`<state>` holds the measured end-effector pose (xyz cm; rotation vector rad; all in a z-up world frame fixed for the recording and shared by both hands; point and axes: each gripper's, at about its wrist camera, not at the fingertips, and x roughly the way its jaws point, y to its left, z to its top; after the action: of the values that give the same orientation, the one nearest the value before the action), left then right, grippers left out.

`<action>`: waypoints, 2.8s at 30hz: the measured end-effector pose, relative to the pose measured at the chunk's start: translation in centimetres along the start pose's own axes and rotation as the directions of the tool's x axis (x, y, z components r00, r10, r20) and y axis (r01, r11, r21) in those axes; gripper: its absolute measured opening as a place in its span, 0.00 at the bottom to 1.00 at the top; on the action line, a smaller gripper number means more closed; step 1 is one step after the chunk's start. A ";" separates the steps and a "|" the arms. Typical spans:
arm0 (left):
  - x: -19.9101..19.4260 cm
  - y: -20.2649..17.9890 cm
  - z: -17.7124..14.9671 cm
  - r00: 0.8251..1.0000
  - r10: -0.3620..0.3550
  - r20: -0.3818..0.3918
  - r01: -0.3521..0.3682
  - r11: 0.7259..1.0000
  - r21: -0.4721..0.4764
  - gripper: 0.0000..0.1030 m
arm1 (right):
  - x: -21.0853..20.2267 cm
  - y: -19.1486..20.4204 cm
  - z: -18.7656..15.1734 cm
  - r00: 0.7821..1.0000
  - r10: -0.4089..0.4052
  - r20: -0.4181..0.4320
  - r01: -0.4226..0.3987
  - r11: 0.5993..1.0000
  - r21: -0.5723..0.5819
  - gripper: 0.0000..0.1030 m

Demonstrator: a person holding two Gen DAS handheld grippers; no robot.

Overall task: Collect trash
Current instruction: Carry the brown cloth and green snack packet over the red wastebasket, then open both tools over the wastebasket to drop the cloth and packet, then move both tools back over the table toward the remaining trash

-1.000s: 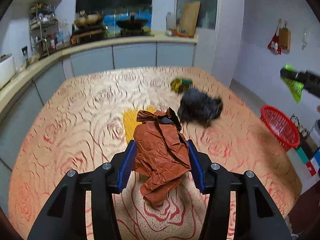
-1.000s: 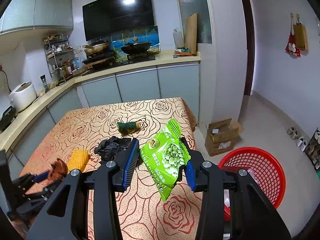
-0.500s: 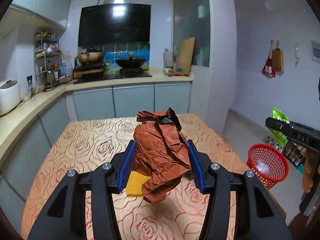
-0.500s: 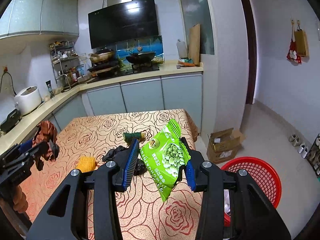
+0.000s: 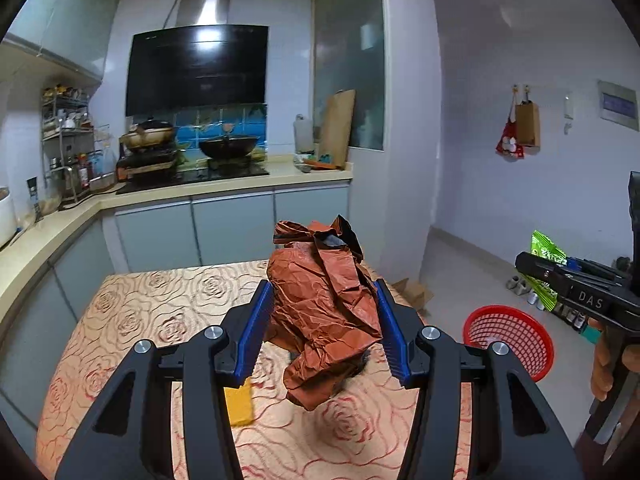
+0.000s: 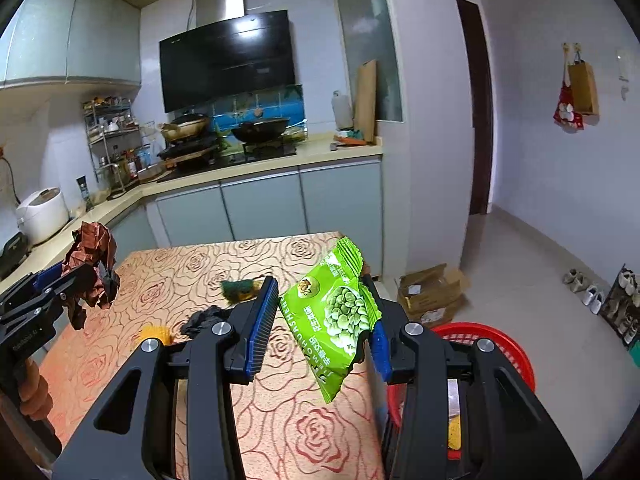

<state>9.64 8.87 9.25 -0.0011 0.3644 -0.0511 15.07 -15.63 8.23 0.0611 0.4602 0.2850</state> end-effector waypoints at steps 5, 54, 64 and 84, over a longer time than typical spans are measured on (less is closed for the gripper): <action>1.4 -2.4 0.4 0.999 -0.053 -0.003 0.053 0.998 0.026 0.48 | -0.5 -2.2 -0.1 0.999 -0.049 0.002 0.049 0.999 0.018 0.40; 19.0 -21.8 -6.1 0.853 -0.375 -0.361 0.445 0.886 0.131 0.57 | 5.4 -15.5 -6.6 0.956 -0.151 -0.250 0.191 0.971 0.142 0.51; 17.3 -20.4 -5.0 0.875 -0.369 -0.313 0.421 0.900 0.116 0.72 | 4.0 -15.0 -5.8 0.962 -0.175 -0.212 0.208 0.967 0.148 0.51; 10.1 -7.6 -3.1 0.986 -0.062 -0.157 0.067 0.997 0.031 0.76 | 2.8 -5.7 -3.7 0.990 -0.069 -0.123 0.074 0.996 0.040 0.52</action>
<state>17.61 0.78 2.84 0.0268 0.5200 -0.1225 17.28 -20.32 2.99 0.0712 0.5891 0.2088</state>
